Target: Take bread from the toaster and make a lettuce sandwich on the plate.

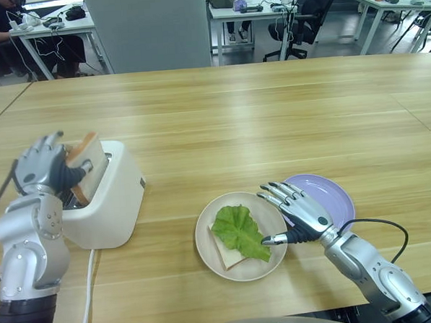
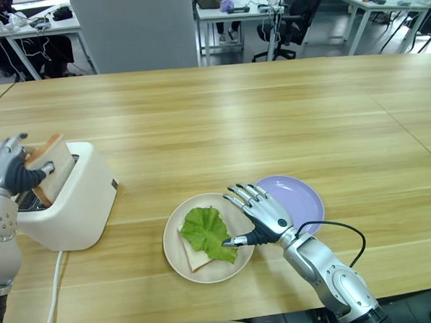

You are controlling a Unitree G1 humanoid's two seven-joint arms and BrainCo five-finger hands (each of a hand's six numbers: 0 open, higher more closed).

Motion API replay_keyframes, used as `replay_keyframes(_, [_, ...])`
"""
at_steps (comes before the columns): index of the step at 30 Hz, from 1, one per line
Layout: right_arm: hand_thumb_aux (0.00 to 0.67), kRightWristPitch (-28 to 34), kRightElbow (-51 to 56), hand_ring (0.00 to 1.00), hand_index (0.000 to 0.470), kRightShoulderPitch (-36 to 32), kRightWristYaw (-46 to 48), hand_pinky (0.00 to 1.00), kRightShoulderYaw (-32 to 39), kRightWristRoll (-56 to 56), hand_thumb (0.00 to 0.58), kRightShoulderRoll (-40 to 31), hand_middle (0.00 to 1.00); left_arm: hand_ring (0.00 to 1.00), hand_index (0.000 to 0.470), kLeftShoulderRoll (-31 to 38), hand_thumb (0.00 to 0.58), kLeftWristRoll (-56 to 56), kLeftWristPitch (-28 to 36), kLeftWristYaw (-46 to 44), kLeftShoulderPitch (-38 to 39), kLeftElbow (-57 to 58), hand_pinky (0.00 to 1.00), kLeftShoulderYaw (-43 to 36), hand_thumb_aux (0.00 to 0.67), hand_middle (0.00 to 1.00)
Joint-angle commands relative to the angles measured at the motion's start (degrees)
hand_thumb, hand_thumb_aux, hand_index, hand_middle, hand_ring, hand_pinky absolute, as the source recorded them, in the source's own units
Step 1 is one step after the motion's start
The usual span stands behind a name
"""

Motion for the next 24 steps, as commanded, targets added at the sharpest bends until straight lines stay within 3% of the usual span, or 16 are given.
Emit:
replay_keyframes(1, [0.0,-0.9,-1.4,0.0,0.0,0.6,-0.7,0.0,-1.9,0.8,0.0,-0.3,0.0,1.0,0.46,2.7,0.58,-1.6,-2.5,1.7,-2.5,-3.2,1.0,3.4,0.67,1.0])
replay_keyframes(9, [0.0,-5.0,-4.8,0.0,0.0,2.3,-3.4,0.0,-5.8,3.5,0.0,-1.5,0.0,1.0,0.46,3.8,0.58,-7.7,-4.9,-3.1,-6.3,-12.8,1.0,3.9,0.67,1.0])
replay_keyframes(15, [0.0,-12.9,-9.1,0.0,0.0,5.1,-9.4,0.0,-10.9,4.4,0.0,-4.6,0.0,1.0,0.46,-7.6,0.58,-21.0,4.7,-11.3,-9.1,-22.5,1.0,-2.8,0.67,1.0])
replay_keyframes(20, [0.0,-19.1,-11.7,0.0,0.0,7.3,-12.4,0.0,-14.4,4.4,0.0,-6.6,0.0,1.0,0.46,-18.8,0.58,-27.8,14.3,-14.4,-3.6,-27.0,1.0,-13.0,0.67,1.0])
replay_keyframes(24, [0.0,-21.8,-12.3,0.0,0.0,8.7,-12.0,0.0,-14.9,3.4,0.0,-6.8,0.0,1.0,0.46,-25.0,0.58,-29.9,17.9,-13.5,2.0,-26.9,1.0,-21.2,0.67,1.0])
